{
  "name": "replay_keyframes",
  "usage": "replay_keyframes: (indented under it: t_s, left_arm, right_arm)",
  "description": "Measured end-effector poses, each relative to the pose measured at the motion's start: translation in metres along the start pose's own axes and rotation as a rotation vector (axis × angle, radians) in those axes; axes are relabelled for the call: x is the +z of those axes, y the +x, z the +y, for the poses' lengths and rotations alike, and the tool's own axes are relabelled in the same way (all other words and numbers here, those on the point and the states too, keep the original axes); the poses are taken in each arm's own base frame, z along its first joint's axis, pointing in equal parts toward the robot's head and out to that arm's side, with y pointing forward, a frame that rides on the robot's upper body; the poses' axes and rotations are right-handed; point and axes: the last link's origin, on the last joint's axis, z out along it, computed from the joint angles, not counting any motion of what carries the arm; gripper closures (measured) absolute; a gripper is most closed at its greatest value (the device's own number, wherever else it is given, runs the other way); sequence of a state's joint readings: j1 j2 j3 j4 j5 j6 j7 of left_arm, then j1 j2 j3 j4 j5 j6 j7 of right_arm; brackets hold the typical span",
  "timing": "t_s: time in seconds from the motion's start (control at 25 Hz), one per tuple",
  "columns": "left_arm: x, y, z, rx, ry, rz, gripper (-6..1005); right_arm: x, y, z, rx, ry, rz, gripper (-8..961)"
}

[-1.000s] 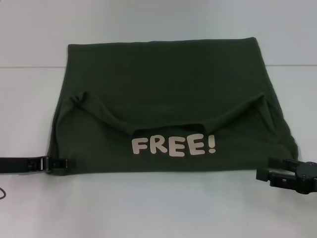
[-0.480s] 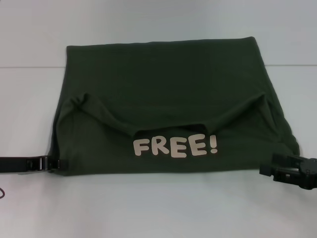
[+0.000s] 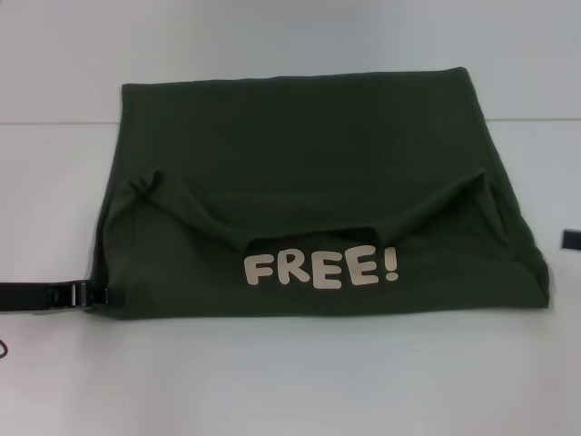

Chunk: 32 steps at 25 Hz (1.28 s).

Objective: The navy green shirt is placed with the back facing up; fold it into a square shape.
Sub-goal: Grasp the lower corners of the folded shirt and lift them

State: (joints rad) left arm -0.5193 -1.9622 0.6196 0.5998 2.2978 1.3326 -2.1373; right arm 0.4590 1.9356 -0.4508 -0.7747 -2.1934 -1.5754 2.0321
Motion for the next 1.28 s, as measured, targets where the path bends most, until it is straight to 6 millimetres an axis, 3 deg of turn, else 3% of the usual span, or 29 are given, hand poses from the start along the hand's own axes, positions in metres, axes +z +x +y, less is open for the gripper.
replay_keyframes:
  t_s: [0.12, 0.28, 0.32, 0.56, 1.28]
  left_arm:
    - [-0.001, 0.001, 0.0, 0.0, 0.001, 0.0, 964]
    - [0.0, 0.001, 0.0, 0.001, -0.002, -0.001, 964]
    - [0.0, 0.001, 0.001, 0.0, -0.003, -0.002, 964]
    - [0.0, 0.001, 0.001, -0.001, -0.006, -0.003, 963]
    - [0.0, 0.001, 0.003, -0.008, -0.016, 0.003, 963]
  right_arm:
    - [-0.005, -0.023, 0.0, 0.07, 0.086, 0.087, 38]
    - [0.011, -0.039, 0.008, 0.094, 0.149, 0.225, 38]
    - [0.026, -0.042, 0.014, 0.08, 0.18, 0.305, 38]
    - [0.058, -0.041, 0.027, 0.033, 0.19, 0.409, 74]
    - [0.068, -0.03, 0.015, 0.044, 0.234, 0.398, 105]
